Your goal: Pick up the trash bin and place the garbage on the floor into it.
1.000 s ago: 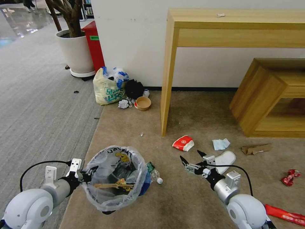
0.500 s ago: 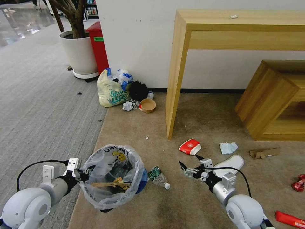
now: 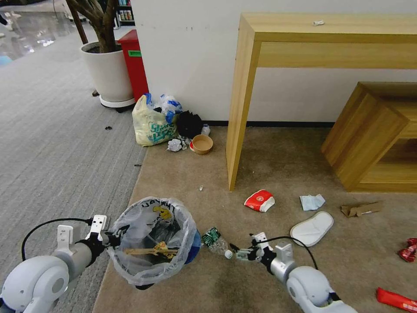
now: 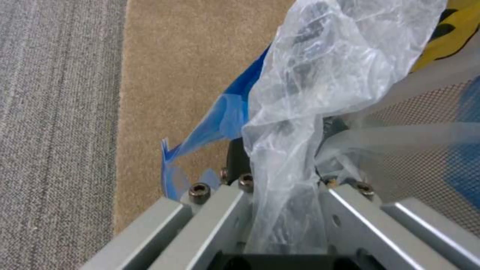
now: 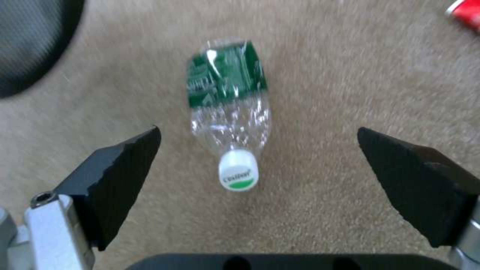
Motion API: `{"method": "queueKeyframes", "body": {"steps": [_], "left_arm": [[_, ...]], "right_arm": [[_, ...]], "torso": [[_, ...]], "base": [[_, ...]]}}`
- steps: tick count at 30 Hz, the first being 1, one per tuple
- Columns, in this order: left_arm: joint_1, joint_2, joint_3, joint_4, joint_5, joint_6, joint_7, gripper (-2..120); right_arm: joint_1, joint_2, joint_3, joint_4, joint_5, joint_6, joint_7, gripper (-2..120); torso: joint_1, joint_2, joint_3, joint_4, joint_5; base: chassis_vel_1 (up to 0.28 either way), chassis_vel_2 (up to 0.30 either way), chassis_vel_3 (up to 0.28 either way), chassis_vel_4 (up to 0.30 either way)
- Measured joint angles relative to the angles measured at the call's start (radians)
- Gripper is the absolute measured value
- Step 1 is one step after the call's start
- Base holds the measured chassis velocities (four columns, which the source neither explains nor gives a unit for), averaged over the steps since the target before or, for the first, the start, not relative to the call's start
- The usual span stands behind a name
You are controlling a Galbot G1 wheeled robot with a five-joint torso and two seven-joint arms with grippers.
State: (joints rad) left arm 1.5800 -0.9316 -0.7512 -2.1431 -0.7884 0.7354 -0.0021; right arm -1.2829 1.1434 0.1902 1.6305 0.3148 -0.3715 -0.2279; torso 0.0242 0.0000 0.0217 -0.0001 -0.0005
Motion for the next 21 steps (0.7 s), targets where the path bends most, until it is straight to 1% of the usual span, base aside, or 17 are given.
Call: {"method": "queueKeyframes", "body": {"steps": [1,4,10,12,14,16,21], "left_arm": [[0.000,0.000,0.000,0.000,0.000,0.000,0.000,0],[0.000,0.000,0.003,0.000,0.000,0.000,-0.004,0],[0.003,0.000,0.004,-0.003,0.000,0.000,-0.005,0],[0.005,-0.001,0.005,-0.004,0.000,0.000,-0.008,0],[0.005,-0.001,0.005,-0.004,0.000,0.000,-0.009,0],[0.006,-0.003,0.005,-0.007,-0.001,0.000,-0.012,0],[0.005,-0.004,0.005,-0.007,-0.002,0.000,-0.014,0]], "right_arm": [[0.000,0.000,0.000,0.000,0.000,0.000,0.000,100],[0.052,0.013,-0.049,-0.061,-0.021,-0.013,0.004,100],[0.128,0.018,-0.102,-0.112,-0.024,-0.041,-0.001,100],[0.180,0.009,-0.144,-0.141,-0.021,-0.059,-0.009,100],[0.195,0.006,-0.157,-0.151,-0.018,-0.064,-0.011,100],[0.240,-0.003,-0.201,-0.178,-0.003,-0.100,-0.024,100],[0.273,-0.008,-0.246,-0.198,0.021,-0.125,-0.033,100]], "torso": [[0.000,0.000,0.000,0.0000,0.0000],[0.000,0.000,0.000,-0.0001,0.0001],[0.000,0.000,0.000,0.0002,0.0002],[0.000,0.000,0.000,0.0001,0.0000],[0.000,0.000,0.000,0.0002,0.0000],[0.000,0.000,0.000,0.0001,0.0000],[0.000,0.000,0.000,0.0000,0.0001]], "base": [[0.000,0.000,0.000,0.000],[0.000,0.000,0.000,0.000],[0.000,0.000,0.000,0.000],[0.000,0.000,0.000,0.000],[0.000,0.000,0.000,0.000],[0.000,0.000,0.000,0.000],[0.000,0.000,0.000,0.000]]}}
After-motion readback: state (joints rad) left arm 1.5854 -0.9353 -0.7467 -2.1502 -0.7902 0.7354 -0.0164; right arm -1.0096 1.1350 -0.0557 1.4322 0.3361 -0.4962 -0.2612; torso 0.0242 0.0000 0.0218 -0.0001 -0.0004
